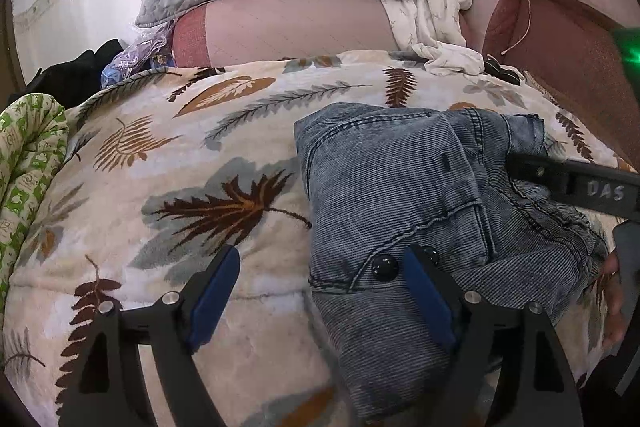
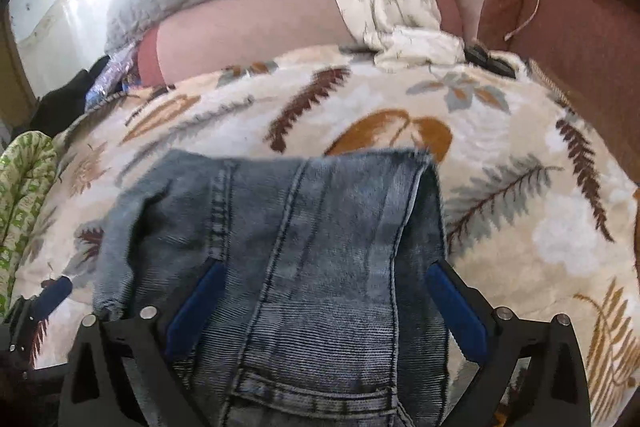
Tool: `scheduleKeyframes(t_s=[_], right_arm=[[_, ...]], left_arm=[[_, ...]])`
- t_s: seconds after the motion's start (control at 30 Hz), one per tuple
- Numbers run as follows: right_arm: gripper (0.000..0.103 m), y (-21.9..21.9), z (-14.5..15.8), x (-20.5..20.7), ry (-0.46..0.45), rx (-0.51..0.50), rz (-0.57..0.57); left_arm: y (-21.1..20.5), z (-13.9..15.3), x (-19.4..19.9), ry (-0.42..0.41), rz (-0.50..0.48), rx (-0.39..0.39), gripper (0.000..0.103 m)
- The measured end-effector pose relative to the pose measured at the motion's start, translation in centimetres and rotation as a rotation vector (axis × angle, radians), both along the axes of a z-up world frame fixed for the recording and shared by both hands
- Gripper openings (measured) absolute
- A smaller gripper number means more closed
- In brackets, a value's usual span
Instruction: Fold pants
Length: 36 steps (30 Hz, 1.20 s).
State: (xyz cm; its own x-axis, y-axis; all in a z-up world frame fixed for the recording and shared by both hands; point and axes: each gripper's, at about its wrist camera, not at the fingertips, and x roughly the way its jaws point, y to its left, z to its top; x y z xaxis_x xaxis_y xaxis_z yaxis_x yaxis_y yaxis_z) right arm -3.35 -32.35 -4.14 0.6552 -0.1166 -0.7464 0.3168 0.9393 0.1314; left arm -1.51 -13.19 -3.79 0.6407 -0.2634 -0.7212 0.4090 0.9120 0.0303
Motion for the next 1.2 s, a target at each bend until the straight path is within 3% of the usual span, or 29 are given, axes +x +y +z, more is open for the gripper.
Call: scheduleKeyframes(t_s=[0.2,0.4,0.57,0.73,1.0,1.2], right_arm=[[0.102,-0.6,1.8,-1.6,-0.078,0.023,-0.012],[0.102,-2.4,2.4,-3.3,-0.099,0.067,-0.070],[0.102,-3.1,3.5,-4.9,-0.133,0.043,-0.121],[0.102,-2.1,4.1,-6.5,-0.146,0.013,-0.102],[0.102,-2.2,3.3,-8.4,-0.120,0.080,-0.066],[0.102,-3.6,3.3,-8.9,-0.163,0.065,-0.124]], left_arm=[[0.1,0.4,0.0,0.013,-0.007,-0.002,0.084],[1.0,1.2,0.0,0.024,-0.013,-0.002,0.084],[1.8,2.7,-0.1,-0.042,0.010,0.027,0.084],[3.3,4.2,0.3,-0.071,0.045,0.020,0.084],[5.0,4.8,1.2,-0.047,0.086,-0.002,0.084],[5.1,4.6,1.2,-0.085,0.124,0.062,0.084]])
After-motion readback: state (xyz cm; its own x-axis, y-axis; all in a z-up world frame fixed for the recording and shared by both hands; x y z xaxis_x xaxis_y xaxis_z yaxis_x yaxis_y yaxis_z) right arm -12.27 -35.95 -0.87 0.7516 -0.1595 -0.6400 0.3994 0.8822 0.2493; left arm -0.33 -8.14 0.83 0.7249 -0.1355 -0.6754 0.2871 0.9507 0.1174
